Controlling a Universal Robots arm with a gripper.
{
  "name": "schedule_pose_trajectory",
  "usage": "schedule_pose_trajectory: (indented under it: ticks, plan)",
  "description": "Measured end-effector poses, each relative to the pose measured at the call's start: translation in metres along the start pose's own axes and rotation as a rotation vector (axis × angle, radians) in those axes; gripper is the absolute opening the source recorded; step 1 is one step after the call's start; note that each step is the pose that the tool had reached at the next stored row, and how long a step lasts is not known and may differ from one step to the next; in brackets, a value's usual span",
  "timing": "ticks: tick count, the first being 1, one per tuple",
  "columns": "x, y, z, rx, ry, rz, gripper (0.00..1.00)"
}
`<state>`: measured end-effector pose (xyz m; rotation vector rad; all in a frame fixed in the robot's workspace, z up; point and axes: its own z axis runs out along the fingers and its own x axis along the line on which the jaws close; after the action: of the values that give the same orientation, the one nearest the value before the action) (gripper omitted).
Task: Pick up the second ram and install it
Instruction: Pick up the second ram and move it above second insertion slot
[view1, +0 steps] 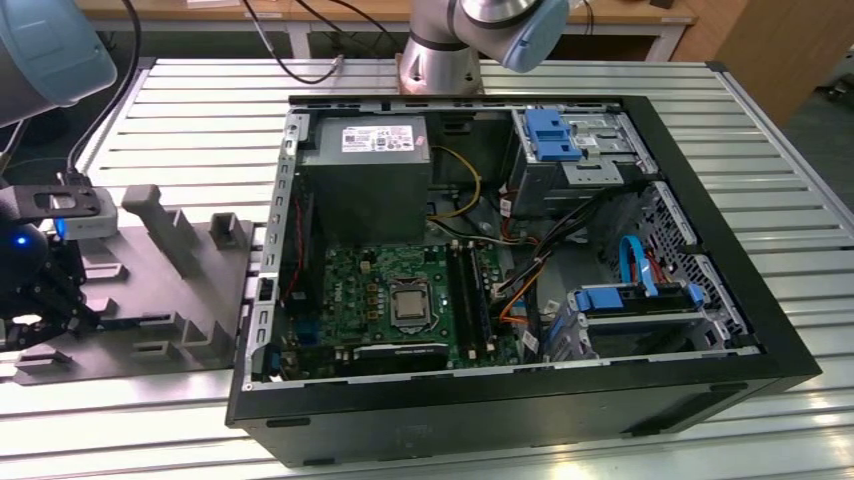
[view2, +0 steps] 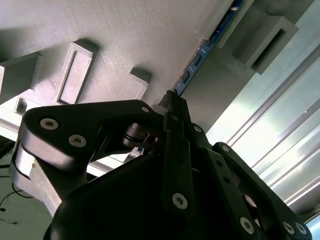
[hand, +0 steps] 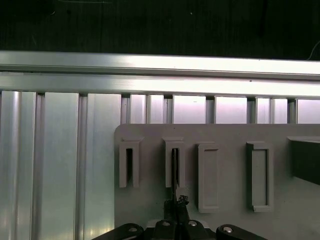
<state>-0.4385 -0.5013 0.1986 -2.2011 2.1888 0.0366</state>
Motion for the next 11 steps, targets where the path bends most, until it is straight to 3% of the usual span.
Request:
schedule_pose_trajectory:
  ticks: [11]
  plan:
    - [-0.0001, -0.0015, -0.0008, 0.0000, 0.0001, 0.000, 0.12]
